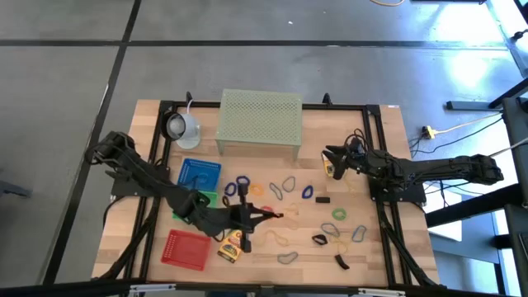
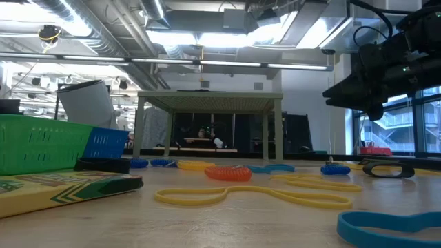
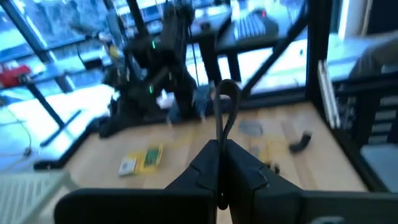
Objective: Pick & Place Office Desk Supplies
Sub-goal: Put the black rubber band into the blue bin
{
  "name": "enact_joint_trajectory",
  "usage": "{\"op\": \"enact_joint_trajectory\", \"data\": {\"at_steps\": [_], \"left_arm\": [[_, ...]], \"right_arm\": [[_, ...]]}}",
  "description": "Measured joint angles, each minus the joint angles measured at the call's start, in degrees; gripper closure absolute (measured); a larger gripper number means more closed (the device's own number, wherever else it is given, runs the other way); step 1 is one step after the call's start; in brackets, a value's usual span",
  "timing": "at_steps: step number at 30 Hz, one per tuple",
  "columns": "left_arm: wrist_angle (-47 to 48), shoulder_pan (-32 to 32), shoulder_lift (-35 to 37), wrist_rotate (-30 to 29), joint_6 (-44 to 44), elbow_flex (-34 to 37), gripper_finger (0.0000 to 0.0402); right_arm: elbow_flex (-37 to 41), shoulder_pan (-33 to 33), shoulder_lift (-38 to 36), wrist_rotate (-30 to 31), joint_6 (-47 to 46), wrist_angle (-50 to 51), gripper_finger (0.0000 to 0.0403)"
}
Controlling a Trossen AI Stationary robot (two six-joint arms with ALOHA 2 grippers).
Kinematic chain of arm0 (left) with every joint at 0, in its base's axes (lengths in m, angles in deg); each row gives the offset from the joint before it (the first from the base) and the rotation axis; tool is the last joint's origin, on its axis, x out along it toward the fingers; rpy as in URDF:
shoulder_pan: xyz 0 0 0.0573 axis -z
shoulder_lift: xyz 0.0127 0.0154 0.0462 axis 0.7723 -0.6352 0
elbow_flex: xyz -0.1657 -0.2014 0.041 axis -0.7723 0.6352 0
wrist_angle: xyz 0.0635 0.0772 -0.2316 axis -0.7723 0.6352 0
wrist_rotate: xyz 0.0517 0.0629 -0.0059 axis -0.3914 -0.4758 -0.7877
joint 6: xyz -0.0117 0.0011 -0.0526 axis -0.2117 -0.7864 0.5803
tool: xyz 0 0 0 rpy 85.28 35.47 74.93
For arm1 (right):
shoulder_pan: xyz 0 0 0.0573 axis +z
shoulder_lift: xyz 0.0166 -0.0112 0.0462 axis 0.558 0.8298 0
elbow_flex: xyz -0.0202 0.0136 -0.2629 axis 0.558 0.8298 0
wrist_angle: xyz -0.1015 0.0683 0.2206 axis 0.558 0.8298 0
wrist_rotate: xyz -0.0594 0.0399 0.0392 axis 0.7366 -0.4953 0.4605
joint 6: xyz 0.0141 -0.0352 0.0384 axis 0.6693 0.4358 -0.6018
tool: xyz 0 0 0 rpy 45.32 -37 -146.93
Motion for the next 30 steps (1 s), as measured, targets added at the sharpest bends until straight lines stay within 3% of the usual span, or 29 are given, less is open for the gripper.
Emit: {"op": "enact_joint_trajectory", "data": {"at_steps": [4,9,14,24,30], "left_arm": [[-1.09,-0.44,0.58,-4.25,-2.65,0.0,0.0392],[7.74,-0.86,0.59,-9.8,2.77,0.0,0.0392],[23.33,-0.84,0.58,-8.75,14.73,0.0,0.0394],[63.66,-2.37,1.07,-5.34,46.44,0.04,0.0394],[79.67,-5.56,1.17,-2.14,58.11,1.9,0.0395]], "right_arm": [[-0.01,0.0,0.0,-0.88,-0.01,0.0,0.0256],[-0.01,0.01,0.0,-1.54,0.0,0.01,0.0256],[0.0,0.02,0.0,-1.54,0.0,0.0,0.0256],[-0.02,0.02,0.0,-1.49,0.02,0.02,0.0256],[0.0,0.02,0.0,-1.4,0.04,0.0,0.0256]]}}
